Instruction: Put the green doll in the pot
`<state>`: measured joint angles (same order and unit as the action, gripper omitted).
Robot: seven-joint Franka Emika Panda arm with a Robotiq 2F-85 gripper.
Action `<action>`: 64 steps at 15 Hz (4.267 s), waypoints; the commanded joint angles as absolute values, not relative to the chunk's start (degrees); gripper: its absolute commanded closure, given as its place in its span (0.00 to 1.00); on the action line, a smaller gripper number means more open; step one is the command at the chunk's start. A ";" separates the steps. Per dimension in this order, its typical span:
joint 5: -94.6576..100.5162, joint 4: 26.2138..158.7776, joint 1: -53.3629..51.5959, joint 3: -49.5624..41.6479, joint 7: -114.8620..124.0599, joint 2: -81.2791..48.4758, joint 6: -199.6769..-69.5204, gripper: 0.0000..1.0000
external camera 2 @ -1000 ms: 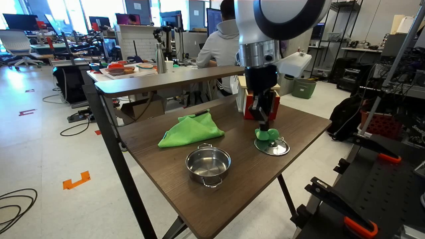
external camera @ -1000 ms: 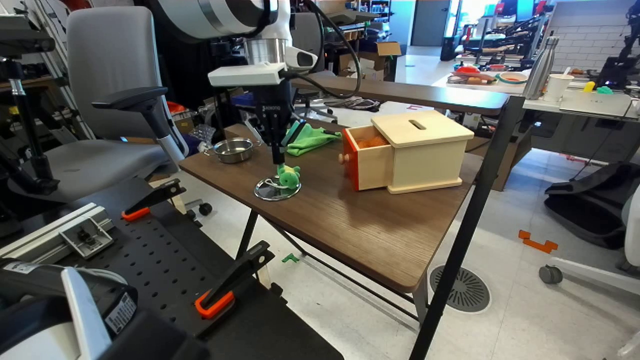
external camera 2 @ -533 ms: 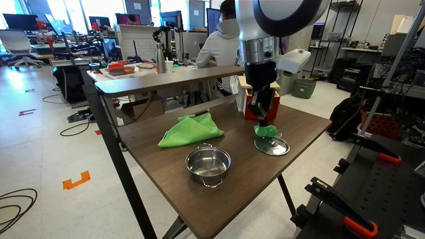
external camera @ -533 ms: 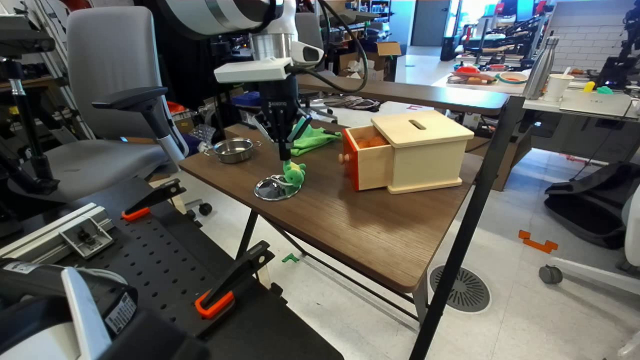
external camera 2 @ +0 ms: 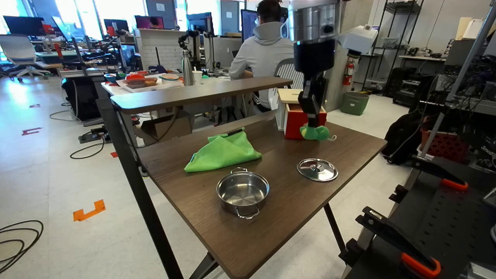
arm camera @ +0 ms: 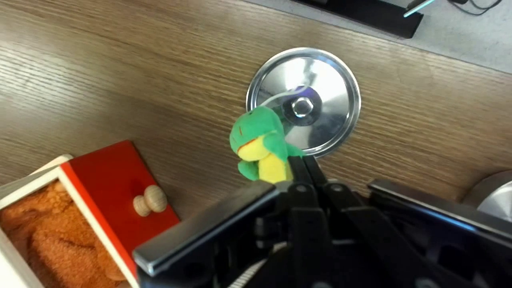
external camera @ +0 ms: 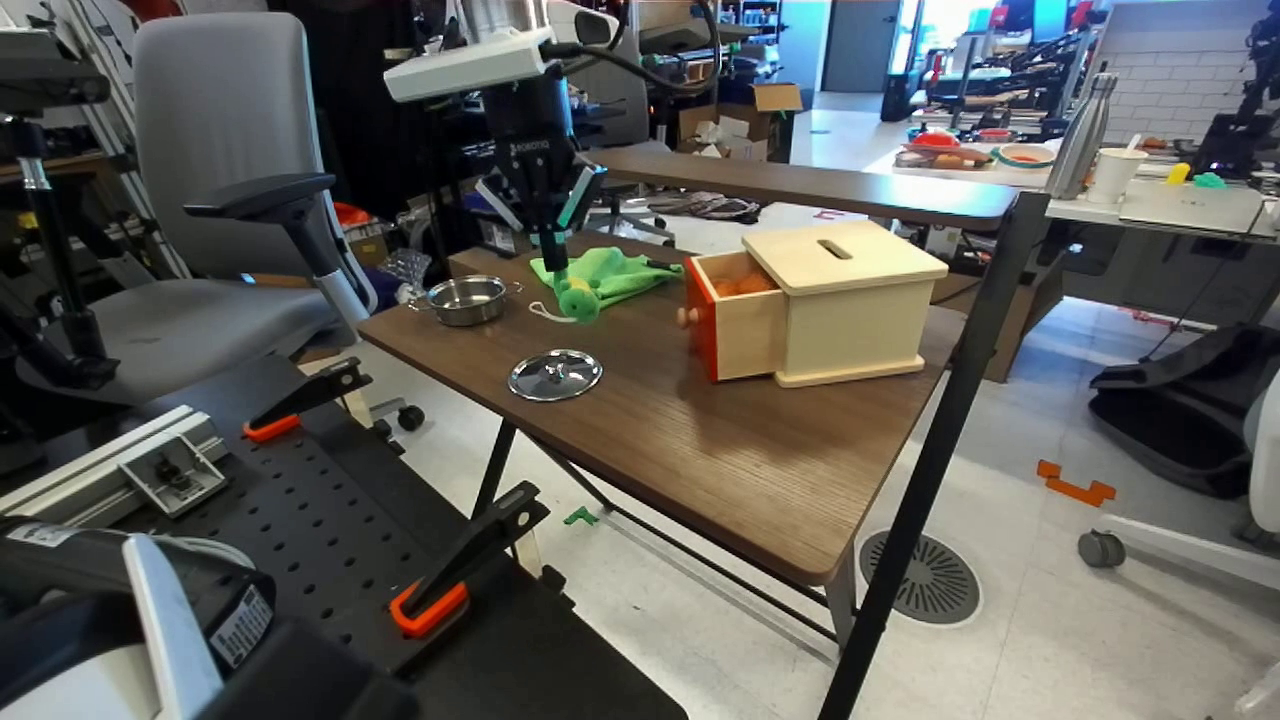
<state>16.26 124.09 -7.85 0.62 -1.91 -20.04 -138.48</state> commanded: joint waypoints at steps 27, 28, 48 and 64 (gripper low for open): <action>27.34 114.52 -15.72 13.97 -29.04 -25.09 -127.57 0.99; 27.08 113.76 -15.62 14.15 -30.26 -25.93 -127.12 0.99; 25.14 104.00 -16.41 14.50 -34.23 -35.86 -122.31 0.72; 24.04 109.93 -15.11 14.32 -31.56 -29.07 -124.17 0.00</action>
